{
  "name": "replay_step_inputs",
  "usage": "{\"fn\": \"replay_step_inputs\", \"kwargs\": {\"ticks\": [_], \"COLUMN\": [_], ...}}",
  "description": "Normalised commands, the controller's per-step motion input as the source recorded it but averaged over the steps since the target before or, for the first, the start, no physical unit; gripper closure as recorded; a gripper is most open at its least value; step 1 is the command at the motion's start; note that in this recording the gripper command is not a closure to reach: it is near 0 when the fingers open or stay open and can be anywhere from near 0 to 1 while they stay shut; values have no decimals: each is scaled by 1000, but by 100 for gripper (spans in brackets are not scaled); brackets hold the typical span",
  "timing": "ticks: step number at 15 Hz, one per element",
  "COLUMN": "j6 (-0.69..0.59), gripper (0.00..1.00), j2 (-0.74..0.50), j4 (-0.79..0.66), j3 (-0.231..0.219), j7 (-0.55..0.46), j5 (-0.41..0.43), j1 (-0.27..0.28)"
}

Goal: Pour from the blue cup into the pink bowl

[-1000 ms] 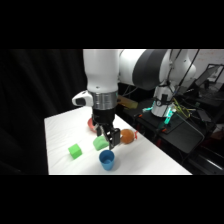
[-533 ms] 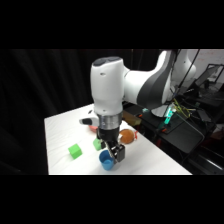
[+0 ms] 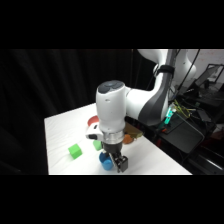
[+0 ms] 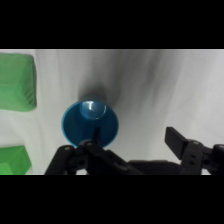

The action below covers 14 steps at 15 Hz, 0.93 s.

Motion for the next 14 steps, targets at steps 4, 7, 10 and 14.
{"fn": "replay_step_inputs", "kwargs": {"ticks": [4, 7, 10, 14], "j6": [151, 110, 73, 22], "gripper": [0, 100, 100, 34], "j2": [139, 93, 71, 17], "j4": [79, 96, 111, 109], "j3": [0, -24, -55, -76], "j7": [-68, -75, -61, -19], "j5": [187, 148, 108, 62], "j1": [-1, 9, 20, 48]}}
